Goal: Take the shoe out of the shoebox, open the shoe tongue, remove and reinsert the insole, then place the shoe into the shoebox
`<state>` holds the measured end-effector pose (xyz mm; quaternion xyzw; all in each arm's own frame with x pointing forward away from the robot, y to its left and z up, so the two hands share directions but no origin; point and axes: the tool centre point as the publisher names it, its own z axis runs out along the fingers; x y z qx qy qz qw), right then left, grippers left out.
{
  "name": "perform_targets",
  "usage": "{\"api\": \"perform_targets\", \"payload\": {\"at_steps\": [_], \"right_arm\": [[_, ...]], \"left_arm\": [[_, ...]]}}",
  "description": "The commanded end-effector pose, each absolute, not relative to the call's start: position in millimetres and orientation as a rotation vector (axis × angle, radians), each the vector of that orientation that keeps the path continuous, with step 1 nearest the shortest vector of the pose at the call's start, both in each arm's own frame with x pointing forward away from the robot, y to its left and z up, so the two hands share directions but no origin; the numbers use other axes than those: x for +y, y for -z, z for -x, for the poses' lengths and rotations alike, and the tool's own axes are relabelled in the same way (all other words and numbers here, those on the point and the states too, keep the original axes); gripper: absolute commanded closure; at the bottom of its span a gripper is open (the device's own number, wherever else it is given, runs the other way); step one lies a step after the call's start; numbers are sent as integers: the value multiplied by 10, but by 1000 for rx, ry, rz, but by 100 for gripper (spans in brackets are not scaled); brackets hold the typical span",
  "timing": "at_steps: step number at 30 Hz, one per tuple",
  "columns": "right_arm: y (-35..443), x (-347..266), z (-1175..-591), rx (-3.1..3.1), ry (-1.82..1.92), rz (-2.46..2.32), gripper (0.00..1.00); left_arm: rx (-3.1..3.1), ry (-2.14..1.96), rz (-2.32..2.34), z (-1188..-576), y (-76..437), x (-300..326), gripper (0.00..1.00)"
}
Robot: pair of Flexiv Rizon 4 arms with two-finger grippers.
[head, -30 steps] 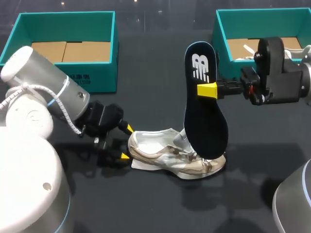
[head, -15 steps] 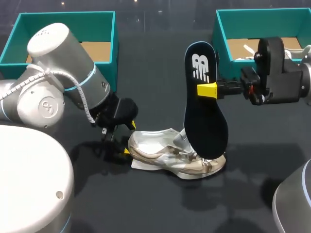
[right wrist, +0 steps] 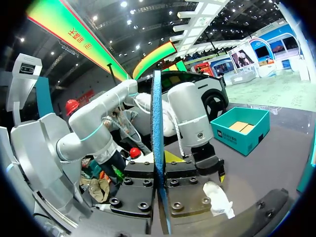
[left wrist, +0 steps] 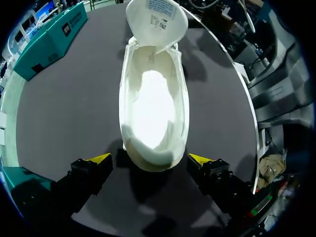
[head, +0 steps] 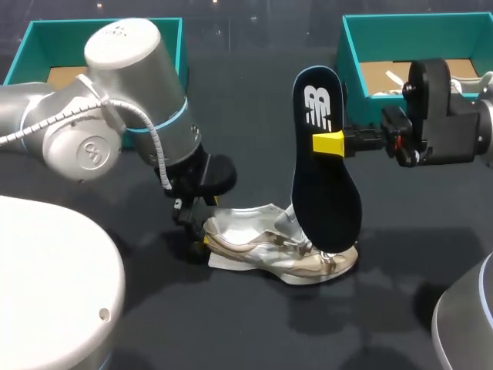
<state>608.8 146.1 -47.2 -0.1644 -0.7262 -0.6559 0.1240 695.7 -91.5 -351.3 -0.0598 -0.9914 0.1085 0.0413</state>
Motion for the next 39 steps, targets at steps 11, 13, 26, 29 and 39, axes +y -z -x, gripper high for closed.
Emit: {"api": "perform_targets", "payload": {"at_steps": [11, 13, 26, 29, 39], "right_arm": [[478, 1468, -6080, -2118, 1912, 483, 100], [478, 1468, -6080, -2118, 1912, 483, 100], [478, 1468, -6080, -2118, 1912, 483, 100], [478, 1468, -6080, -2118, 1912, 483, 100], [478, 1468, -6080, -2118, 1912, 483, 100]], "left_arm": [[-3011, -271, 226, -6906, 3478, -948, 0], [-3005, -262, 238, -6890, 3433, -948, 0], [-3039, -147, 269, -7027, 3194, -1133, 0], [-3048, -160, 263, -7099, 3208, -1226, 0], [-3077, -190, 269, -7199, 3429, -1579, 4]]}}
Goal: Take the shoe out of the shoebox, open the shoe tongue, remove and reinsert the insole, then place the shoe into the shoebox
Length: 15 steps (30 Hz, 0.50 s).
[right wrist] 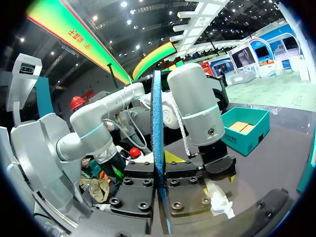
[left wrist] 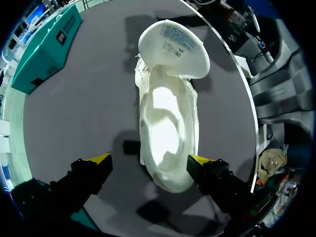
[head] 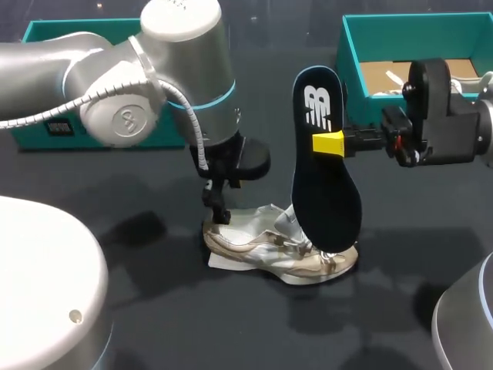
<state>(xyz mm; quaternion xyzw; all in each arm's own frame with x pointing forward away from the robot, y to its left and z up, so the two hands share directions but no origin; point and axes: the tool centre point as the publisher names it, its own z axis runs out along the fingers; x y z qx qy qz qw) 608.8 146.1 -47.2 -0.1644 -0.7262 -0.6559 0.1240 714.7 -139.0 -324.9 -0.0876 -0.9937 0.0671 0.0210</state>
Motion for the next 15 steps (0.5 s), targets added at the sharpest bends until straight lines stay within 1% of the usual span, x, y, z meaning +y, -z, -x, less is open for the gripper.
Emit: {"api": "perform_targets", "payload": {"at_steps": [1, 3, 7, 11, 13, 15], "right_arm": [[478, 1468, -6080, -2118, 1912, 483, 100], [478, 1468, -6080, -2118, 1912, 483, 100], [478, 1468, -6080, -2118, 1912, 483, 100], [478, 1468, -6080, -2118, 1912, 483, 100], [478, 1468, -6080, -2118, 1912, 483, 100], [478, 1468, -6080, -2118, 1912, 483, 100]], "left_arm": [[-3078, -193, 267, -7204, 3460, -1615, 4], [-3064, -202, 251, -7215, 3509, -1674, 6], [-3060, -212, 244, -7212, 3568, -1764, 15], [-3063, -213, 236, -7212, 3651, -1828, 20], [-3050, -207, 226, -7216, 3694, -1861, 19], [-3048, -209, 225, -7203, 3715, -1887, 24]]}}
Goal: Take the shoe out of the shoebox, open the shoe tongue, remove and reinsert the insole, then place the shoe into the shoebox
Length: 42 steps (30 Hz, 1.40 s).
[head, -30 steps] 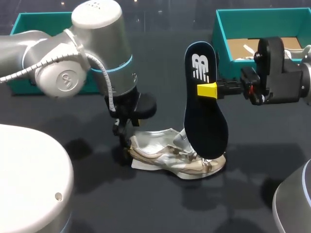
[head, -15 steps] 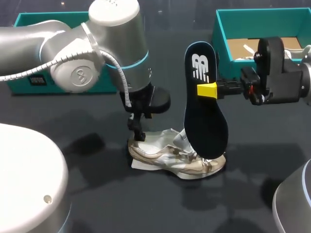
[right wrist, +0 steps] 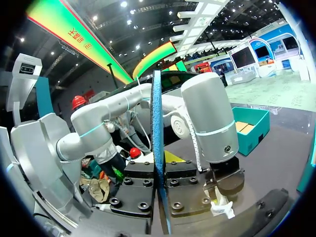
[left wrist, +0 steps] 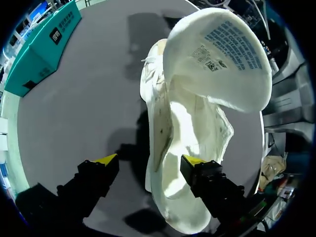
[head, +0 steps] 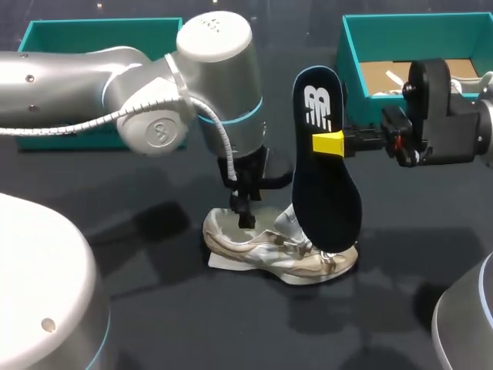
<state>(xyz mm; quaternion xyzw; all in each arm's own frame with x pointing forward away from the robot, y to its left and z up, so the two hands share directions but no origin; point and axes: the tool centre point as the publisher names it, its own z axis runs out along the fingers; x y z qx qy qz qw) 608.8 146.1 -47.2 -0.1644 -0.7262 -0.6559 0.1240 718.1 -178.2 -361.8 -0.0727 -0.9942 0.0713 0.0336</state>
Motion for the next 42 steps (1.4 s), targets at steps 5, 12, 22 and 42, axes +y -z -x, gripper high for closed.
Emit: {"api": "perform_targets", "payload": {"at_steps": [5, 12, 22, 42], "right_arm": [[478, 1468, -6080, -2118, 1912, 483, 100], [478, 1468, -6080, -2118, 1912, 483, 100], [478, 1468, -6080, -2118, 1912, 483, 100], [478, 1468, -6080, -2118, 1912, 483, 100]], "left_arm": [[-3032, -212, 235, -7122, 3758, -1912, 40], [-3001, -207, 263, -7051, 3796, -1885, 66], [-2987, -195, 282, -7056, 3831, -1899, 100], [-2627, -118, 1333, -6868, 3259, -1655, 100]]}}
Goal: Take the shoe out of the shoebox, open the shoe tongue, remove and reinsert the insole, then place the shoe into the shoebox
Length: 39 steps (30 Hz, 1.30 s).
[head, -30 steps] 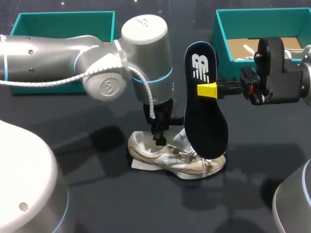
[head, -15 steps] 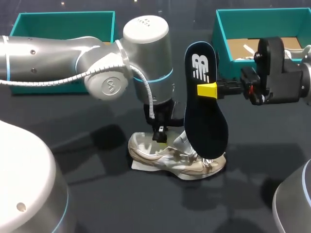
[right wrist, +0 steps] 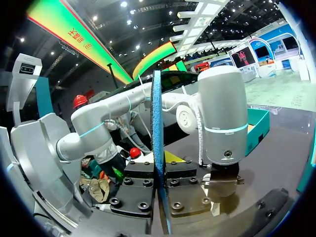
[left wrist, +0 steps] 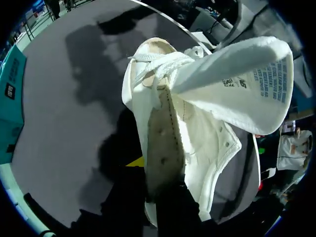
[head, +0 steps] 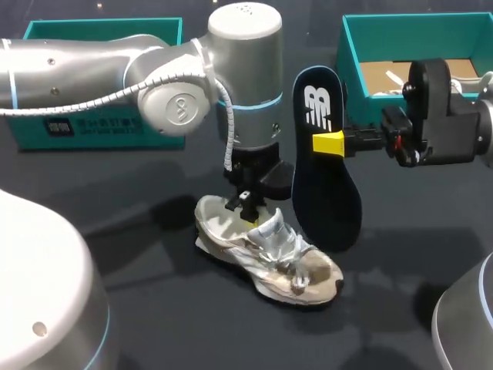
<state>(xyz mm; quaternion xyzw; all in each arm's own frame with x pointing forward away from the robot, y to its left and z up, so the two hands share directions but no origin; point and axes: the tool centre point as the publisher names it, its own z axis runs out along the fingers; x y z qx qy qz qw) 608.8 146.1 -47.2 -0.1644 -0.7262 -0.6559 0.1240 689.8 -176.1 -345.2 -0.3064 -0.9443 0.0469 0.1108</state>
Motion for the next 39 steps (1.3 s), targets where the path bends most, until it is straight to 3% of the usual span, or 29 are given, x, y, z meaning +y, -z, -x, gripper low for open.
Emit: {"api": "perform_targets", "payload": {"at_steps": [1, 11, 24, 39], "right_arm": [[478, 1468, -6080, -2118, 1912, 483, 100], [478, 1468, -6080, -2118, 1912, 483, 100], [478, 1468, -6080, -2118, 1912, 483, 100], [478, 1468, -6080, -2118, 1912, 483, 100]], "left_arm": [[-2627, -118, 1333, -6868, 3259, -1655, 100], [-2627, -118, 1333, -6868, 3259, -1655, 100], [-2371, -145, 1902, -6913, 3239, -1600, 100], [-2199, -138, 2127, -6816, 3410, -1584, 100]]}}
